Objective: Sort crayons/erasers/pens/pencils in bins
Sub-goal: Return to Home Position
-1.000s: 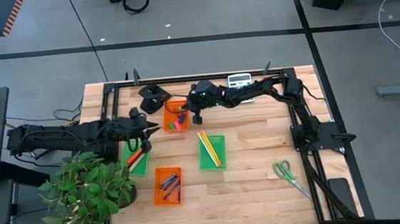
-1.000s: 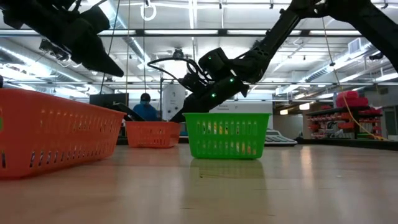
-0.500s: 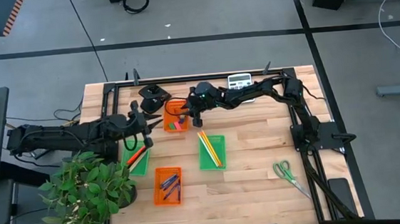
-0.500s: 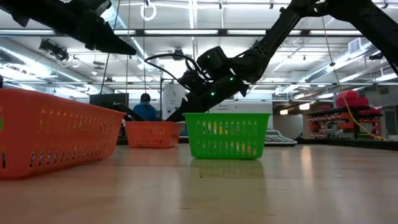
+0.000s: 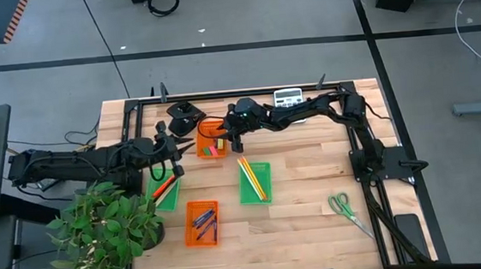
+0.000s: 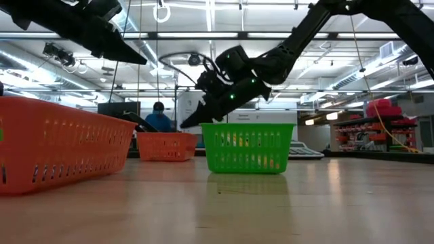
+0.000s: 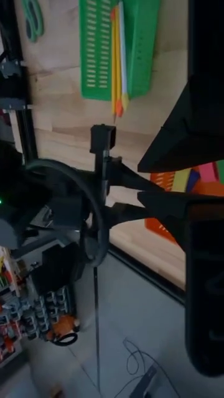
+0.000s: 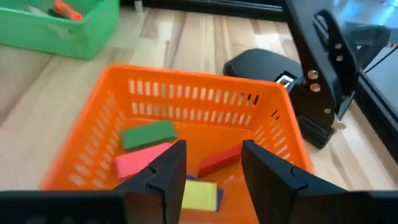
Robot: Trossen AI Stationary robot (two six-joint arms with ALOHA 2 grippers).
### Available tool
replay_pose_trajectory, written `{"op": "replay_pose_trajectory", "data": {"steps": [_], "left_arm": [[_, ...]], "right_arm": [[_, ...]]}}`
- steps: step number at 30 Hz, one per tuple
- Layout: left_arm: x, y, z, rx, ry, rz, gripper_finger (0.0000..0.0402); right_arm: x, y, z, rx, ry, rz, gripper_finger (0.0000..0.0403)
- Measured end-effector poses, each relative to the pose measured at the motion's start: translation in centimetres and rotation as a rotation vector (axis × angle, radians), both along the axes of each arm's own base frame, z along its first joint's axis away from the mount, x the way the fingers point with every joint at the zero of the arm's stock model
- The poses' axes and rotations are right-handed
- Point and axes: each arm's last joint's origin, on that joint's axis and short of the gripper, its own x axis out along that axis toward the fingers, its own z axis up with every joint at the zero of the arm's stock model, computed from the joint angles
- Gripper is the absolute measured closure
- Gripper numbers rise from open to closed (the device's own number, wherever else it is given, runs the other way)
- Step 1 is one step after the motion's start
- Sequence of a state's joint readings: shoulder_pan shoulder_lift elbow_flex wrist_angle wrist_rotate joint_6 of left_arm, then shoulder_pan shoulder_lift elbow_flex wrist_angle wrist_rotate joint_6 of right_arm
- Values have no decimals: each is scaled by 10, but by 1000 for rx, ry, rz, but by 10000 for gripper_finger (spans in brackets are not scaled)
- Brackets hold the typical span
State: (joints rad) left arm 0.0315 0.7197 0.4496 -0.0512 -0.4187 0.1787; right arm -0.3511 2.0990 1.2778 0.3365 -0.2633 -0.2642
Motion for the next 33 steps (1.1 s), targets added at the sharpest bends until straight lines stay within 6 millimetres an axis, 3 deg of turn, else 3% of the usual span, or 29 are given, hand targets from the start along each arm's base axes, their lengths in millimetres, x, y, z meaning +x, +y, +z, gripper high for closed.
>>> {"op": "replay_pose_trajectory", "data": {"steps": [7,11,14,18,23,28,31,33], "left_arm": [[-1,8,4,53,-27,94,331],[-6,17,-5,-20,39,181,338],[-10,19,-13,-63,102,217,348],[-13,18,-17,-109,150,168,366],[-13,16,-14,-111,129,94,394],[-16,15,-10,-132,89,88,387],[-17,14,-25,-165,52,96,389],[-22,13,-46,-185,58,102,395]], "right_arm": [[-4,24,43,-8,-33,45,244],[-16,38,70,-2,7,44,244],[-30,43,77,3,12,47,244],[-54,47,71,47,32,12,244],[-98,56,45,90,49,-84,244],[-142,71,35,110,26,-170,244],[-164,83,36,112,12,-169,244],[-177,90,37,104,0,-165,244]]}}
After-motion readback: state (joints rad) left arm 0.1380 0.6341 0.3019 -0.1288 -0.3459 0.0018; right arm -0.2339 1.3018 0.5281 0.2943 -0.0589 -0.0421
